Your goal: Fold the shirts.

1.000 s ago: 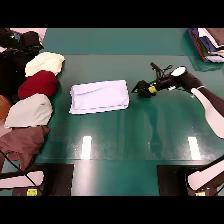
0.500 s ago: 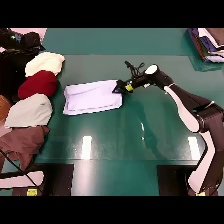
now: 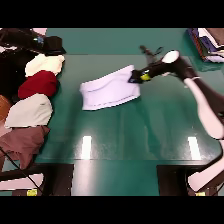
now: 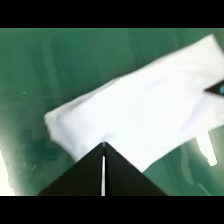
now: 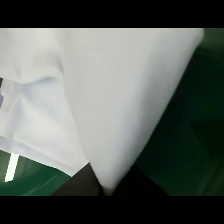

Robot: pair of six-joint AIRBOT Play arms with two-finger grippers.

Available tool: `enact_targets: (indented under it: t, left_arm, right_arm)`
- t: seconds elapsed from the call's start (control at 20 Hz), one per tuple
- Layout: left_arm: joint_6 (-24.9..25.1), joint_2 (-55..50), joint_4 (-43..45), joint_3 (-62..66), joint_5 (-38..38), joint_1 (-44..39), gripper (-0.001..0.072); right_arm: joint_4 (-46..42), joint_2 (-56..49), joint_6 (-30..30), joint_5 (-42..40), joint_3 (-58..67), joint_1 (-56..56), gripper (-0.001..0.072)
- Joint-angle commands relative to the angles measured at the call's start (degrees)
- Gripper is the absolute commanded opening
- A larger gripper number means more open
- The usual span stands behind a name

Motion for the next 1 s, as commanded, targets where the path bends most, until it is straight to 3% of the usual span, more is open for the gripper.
enact_targets:
  t: [0.0, 0.25, 0.5, 0.85, 0.95]
  left_arm:
    - [0.3, 0.0, 0.0, 0.0, 0.7, -3.2, 0.0022]
    - [-0.2, 0.0, -0.2, 0.0, 0.8, -3.5, 0.0022]
    - [-1.7, 0.0, -0.4, 0.0, 2.8, -3.5, 0.0022]
    - [-1.6, 0.0, -0.4, 0.0, 3.1, -3.5, 0.0023]
    - [-1.5, 0.0, -0.4, 0.0, 2.9, -3.5, 0.0023]
  right_arm:
    - [-7.2, 11.8, 2.6, -2.5, -9.9, -12.3, 0.0014]
    - [-8.8, 26.1, 4.5, -6.4, -25.1, -38.8, 0.0015]
    - [-9.2, 37.4, 9.1, -16.8, -40.3, -61.5, 0.0015]
    - [-9.8, 42.6, 7.8, -15.9, -50.2, -70.6, 0.0029]
    - [-9.8, 42.6, 1.1, -13.8, -49.7, -71.9, 0.0399]
